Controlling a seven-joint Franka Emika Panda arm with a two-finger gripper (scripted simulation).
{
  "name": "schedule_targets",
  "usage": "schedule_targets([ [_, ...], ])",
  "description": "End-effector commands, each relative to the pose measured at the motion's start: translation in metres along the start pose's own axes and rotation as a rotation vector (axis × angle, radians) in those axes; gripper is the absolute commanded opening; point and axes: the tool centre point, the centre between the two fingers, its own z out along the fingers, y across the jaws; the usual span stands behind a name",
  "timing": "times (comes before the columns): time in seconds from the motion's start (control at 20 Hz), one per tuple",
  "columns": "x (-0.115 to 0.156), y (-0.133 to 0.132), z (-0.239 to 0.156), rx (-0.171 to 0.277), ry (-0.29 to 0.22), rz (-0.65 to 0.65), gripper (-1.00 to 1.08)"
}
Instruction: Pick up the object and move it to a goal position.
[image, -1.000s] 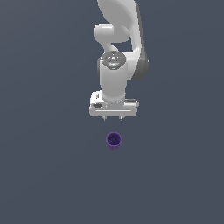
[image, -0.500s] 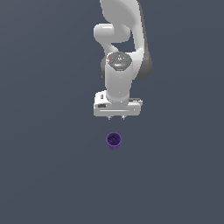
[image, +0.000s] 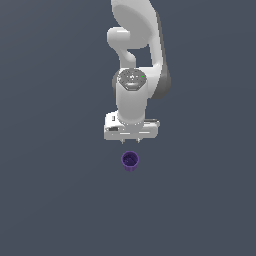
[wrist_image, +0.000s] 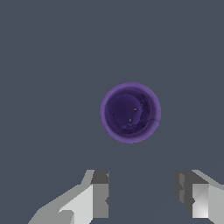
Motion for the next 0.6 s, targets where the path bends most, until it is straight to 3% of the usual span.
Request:
schedule_targets([
  [0.0,0.009,0.006,0.008,-0.001,0.003,-0.02,0.28],
  [0.55,0.047,0.035,0.045,-0.005,0.019,-0.109,0.28],
])
